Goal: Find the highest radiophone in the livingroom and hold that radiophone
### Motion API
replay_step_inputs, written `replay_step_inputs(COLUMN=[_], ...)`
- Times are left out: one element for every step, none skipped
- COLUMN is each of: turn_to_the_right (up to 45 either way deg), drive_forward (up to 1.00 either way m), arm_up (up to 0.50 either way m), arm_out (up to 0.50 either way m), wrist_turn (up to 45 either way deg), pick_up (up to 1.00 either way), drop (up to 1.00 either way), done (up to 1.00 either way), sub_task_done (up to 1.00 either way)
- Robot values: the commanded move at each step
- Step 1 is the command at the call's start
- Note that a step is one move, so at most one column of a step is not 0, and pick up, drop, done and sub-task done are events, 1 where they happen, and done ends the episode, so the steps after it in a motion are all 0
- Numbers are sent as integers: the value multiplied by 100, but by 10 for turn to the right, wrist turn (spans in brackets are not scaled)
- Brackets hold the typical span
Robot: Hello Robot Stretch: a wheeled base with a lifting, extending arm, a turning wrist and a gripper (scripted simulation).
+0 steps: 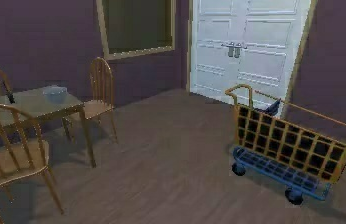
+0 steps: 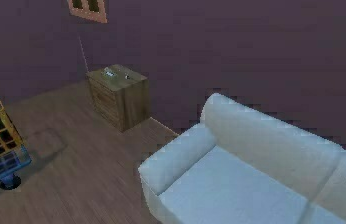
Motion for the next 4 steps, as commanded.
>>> replay_step_inputs(turn_to_the_right=[-150,0,0,-450], drive_forward=[0,100,40,0], arm_up=[0,0,0,0], arm_out=[0,0,0,0], wrist_turn=[0,0,0,0], pick_up=[0,0,0,0], drop=[0,0,0,0], done=[0,0,0,0], sub_task_done=[0,0,0,0])
